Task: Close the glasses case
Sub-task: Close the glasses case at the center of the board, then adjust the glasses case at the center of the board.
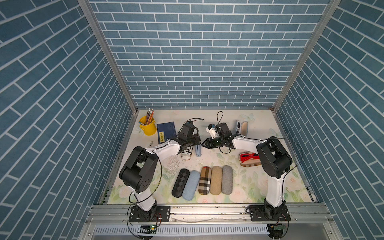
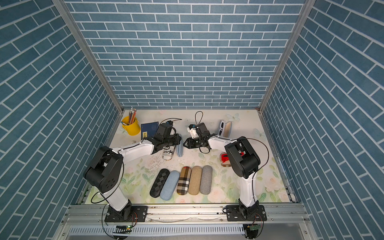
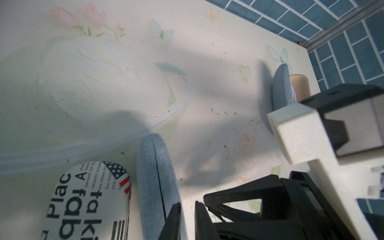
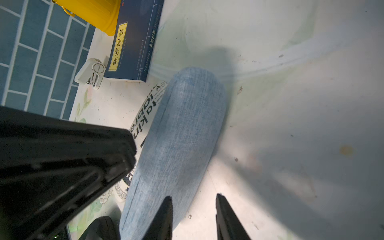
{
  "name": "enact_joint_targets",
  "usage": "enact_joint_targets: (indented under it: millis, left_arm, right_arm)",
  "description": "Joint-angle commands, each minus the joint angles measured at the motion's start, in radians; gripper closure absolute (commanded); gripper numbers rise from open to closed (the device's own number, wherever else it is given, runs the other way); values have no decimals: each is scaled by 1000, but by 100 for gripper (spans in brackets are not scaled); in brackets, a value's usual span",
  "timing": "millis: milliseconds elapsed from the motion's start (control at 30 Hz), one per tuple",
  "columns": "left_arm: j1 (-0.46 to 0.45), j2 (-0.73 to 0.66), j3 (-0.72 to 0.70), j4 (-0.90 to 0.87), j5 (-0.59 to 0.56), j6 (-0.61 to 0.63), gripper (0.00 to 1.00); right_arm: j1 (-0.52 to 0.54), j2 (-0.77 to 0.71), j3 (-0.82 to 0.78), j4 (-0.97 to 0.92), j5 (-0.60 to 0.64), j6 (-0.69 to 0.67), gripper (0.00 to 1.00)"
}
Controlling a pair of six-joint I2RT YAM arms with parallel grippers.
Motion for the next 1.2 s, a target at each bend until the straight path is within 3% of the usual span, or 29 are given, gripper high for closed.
enact_joint_targets:
  millis: [0,633,767,900,967,1100,1167]
  left_arm:
    - [-2,1,20,-78,-30,43,83]
    - [-3,31,-12,-140,-167,66,88]
    - [-18,-73,-54,-88,-179,41,88]
    - [-76,-89,24,-163,-213,60,84]
    - [-96,-52,63,-199,-216,64,77]
    - [-107,24,112,-263,-259,63,42]
    - [-110,33,118,-279,-289,63,31]
  right_arm:
    - [3,-38,-15,7,-9,10,66]
    - [-26,-98,-44,-11,-3,-10,65]
    - [-32,-99,-49,-15,1,-16,65]
    - [-55,-108,-72,1,-1,-8,65]
    - [-73,-120,-99,25,-10,3,64]
    - [-95,-150,-142,36,-14,-2,60]
    - [-101,-163,-152,23,-12,-15,59]
